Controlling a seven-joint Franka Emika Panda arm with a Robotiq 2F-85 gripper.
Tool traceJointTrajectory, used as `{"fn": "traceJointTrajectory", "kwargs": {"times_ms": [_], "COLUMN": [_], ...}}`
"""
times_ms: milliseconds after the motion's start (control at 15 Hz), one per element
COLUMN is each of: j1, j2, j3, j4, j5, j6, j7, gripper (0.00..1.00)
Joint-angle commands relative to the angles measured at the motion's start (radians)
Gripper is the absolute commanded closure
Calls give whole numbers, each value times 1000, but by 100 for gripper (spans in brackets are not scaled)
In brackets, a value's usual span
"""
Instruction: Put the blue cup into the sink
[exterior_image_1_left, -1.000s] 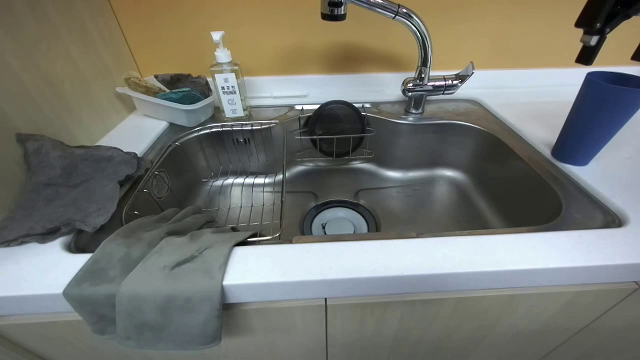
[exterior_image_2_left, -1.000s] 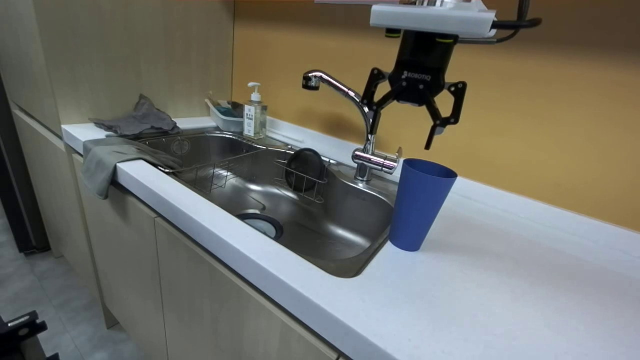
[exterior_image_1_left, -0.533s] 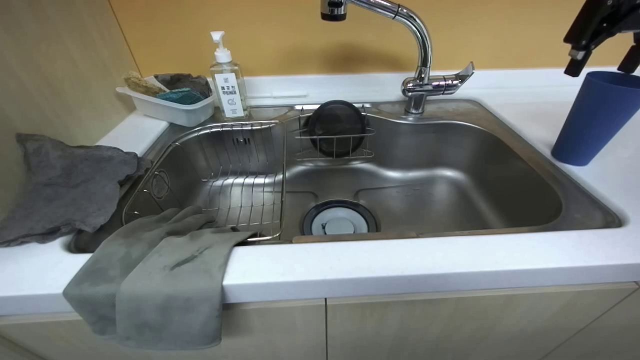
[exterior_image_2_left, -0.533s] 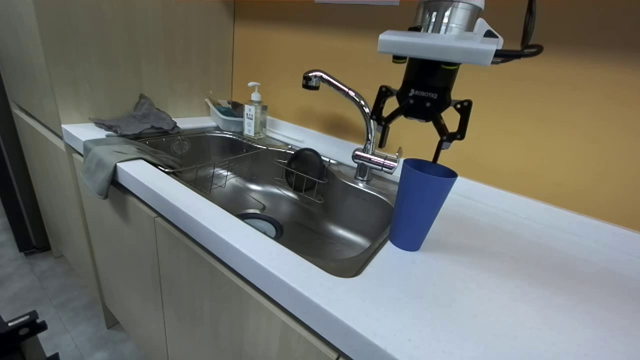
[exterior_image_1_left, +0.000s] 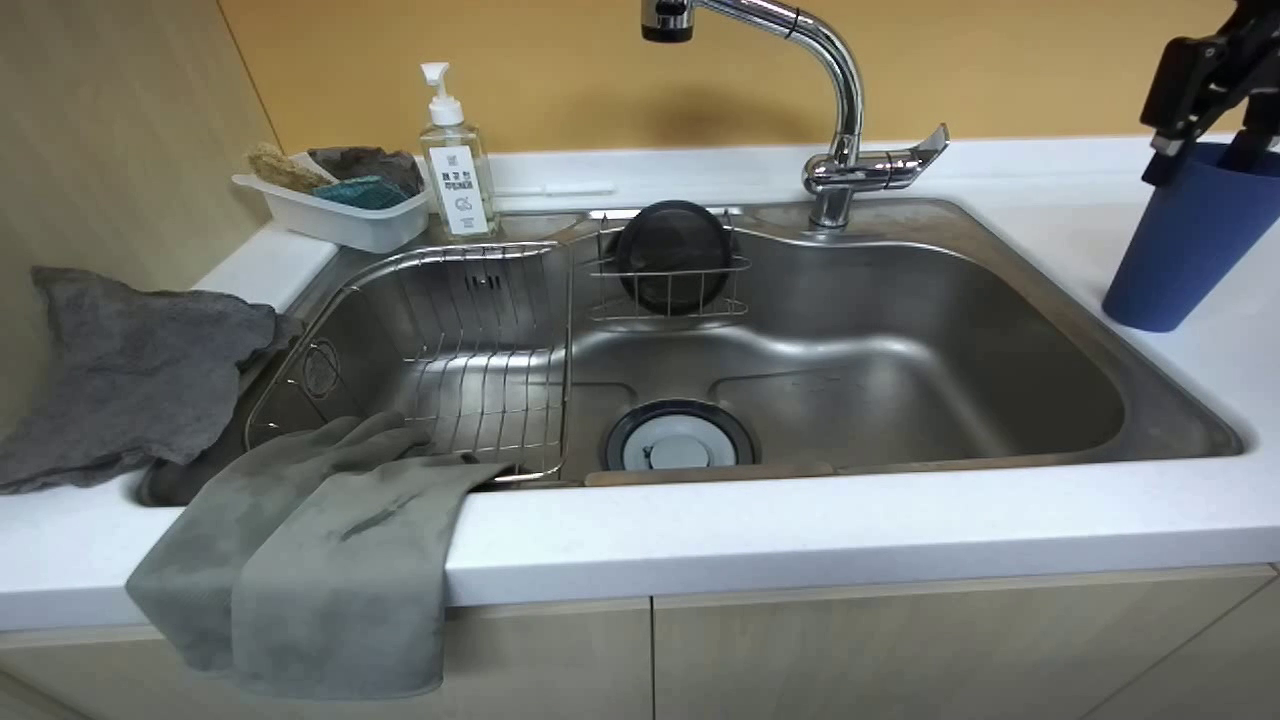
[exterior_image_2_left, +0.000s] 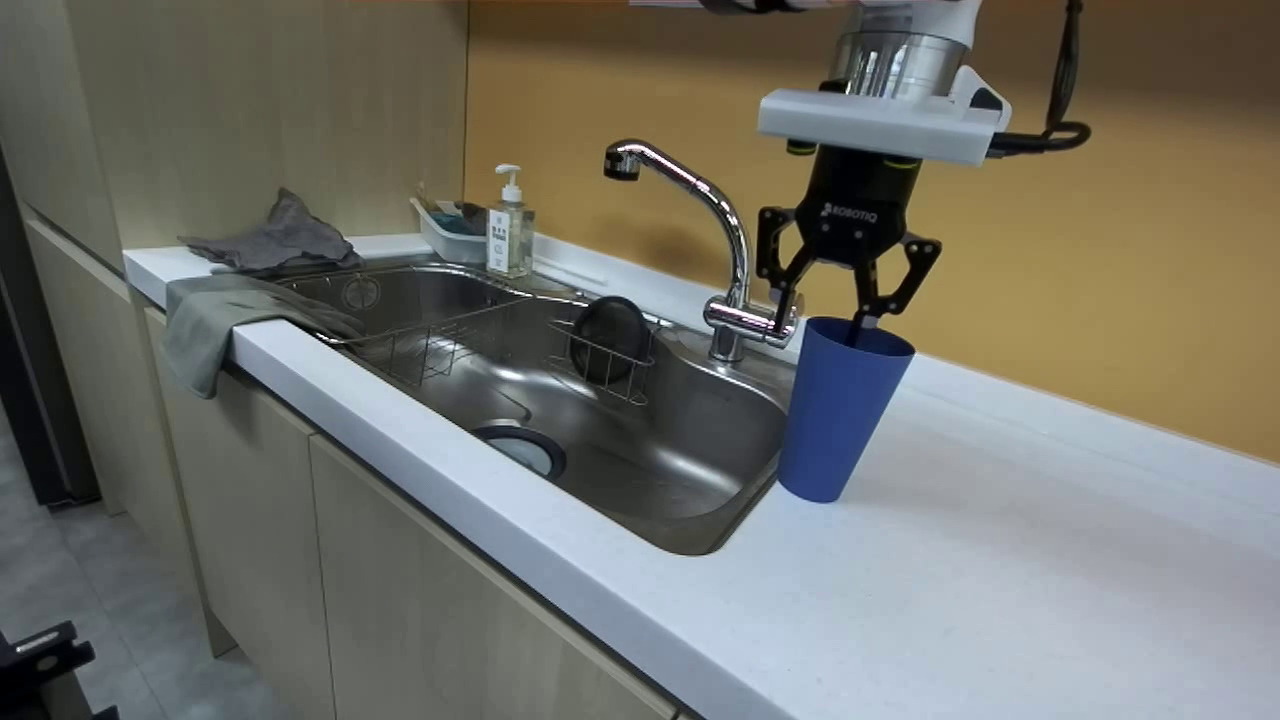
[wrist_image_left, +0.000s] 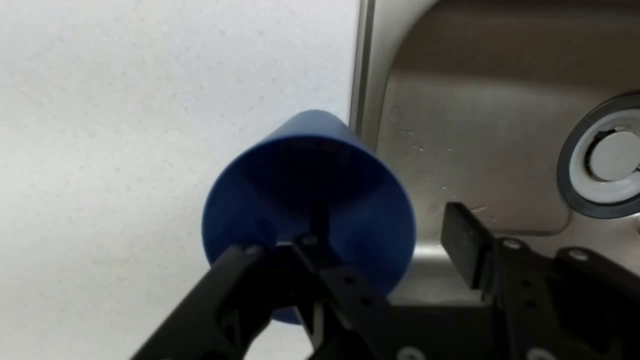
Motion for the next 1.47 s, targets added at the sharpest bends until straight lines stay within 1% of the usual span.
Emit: {"fn": "traceJointTrajectory", "kwargs": {"times_ms": [0,267,333,600,867,1133,1400], "j1": [-4,2,6,40,100,156,188], "j2": [-31,-59,-68,-126,-151,-101,-22], "j3": [0,2,3,21,64,104,114], "j4": [-45,-81,-90,-130,-156,-143,-112], "j5": [24,27,23,1,-29,-80,-138], "j6": [18,12,14,22,31,54,84], "j7": [-7,1,7,23,59,107,165], "gripper": [69,95,99,99,99,99,99]}}
